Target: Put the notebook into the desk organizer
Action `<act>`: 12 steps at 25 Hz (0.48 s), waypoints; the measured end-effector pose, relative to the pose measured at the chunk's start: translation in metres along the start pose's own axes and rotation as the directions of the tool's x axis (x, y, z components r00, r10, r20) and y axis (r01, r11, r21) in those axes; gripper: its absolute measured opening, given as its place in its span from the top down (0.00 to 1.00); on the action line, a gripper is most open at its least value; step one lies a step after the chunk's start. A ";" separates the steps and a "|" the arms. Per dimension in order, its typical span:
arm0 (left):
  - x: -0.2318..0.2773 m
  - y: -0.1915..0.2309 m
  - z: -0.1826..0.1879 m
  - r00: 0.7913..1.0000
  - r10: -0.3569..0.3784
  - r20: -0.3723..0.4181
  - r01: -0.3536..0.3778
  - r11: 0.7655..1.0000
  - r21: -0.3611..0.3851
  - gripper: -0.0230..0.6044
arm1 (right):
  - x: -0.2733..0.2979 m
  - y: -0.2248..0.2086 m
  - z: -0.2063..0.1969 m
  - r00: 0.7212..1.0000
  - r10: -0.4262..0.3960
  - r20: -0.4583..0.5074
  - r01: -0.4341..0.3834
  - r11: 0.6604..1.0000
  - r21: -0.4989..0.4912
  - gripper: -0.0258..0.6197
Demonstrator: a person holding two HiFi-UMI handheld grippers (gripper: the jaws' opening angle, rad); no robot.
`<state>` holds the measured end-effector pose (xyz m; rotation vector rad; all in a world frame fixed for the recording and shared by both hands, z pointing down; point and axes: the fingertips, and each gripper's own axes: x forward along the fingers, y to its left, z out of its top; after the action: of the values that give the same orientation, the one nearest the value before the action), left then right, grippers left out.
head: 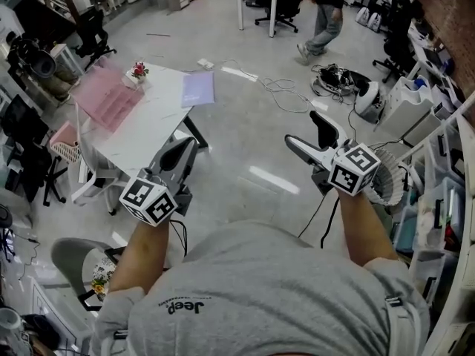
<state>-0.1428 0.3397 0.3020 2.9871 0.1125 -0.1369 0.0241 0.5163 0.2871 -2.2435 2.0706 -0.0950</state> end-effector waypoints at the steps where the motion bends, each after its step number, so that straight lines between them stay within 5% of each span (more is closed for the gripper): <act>1: 0.004 -0.003 -0.001 1.000 0.002 -0.001 -0.002 1.000 0.005 0.87 | -0.002 -0.005 0.000 1.000 0.002 -0.001 -0.002 1.000 0.000 0.32; 12: 0.028 0.032 0.000 1.000 0.011 -0.009 -0.011 1.000 0.015 0.87 | 0.039 -0.040 -0.011 0.999 0.003 -0.037 -0.002 1.000 0.018 0.31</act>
<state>-0.1128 0.3098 0.3035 3.0027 0.0970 -0.1234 0.0662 0.4808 0.3016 -2.2455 2.0822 -0.1557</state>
